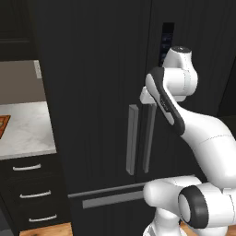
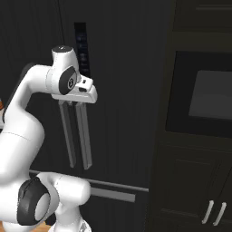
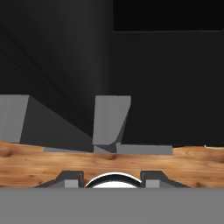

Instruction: Retrieve the sausage and cheese from the fridge and place them on the cutting board on the counter.

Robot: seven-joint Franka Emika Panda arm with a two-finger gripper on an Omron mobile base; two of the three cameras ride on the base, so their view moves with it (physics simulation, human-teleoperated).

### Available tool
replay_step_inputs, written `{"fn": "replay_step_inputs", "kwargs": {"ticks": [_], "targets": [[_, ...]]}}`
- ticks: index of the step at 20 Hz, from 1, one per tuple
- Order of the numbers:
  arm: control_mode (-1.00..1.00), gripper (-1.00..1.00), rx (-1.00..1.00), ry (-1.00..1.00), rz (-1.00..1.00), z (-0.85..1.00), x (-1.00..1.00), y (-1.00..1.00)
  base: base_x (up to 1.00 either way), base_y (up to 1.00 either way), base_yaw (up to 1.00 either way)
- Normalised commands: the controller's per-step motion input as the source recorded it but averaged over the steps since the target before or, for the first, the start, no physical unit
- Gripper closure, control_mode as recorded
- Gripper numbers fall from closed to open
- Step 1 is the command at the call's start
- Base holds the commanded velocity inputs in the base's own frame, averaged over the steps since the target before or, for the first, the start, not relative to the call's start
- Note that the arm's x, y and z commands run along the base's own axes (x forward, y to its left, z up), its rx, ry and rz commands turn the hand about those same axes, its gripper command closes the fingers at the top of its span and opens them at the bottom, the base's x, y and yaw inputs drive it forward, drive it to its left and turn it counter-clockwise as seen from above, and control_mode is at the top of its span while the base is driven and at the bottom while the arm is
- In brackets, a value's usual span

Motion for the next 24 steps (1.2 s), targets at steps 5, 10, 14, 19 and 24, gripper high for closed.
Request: {"fn": "replay_step_inputs", "kwargs": {"ticks": [5,10,14,19,24], "targets": [[1.00,-1.00,0.00,0.00,0.00,0.00,0.00,0.00,0.00,0.00,0.00],[1.00,-1.00,0.00,0.00,0.00,0.00,0.00,0.00,0.00,0.00,0.00],[1.00,-1.00,0.00,0.00,0.00,0.00,0.00,0.00,-0.15,0.00,0.01],[1.00,-1.00,0.00,0.00,0.00,0.00,0.00,0.00,-0.66,0.00,-0.01],[1.00,-1.00,0.00,0.00,0.00,0.00,0.00,0.00,-0.60,0.00,-0.02]]}}
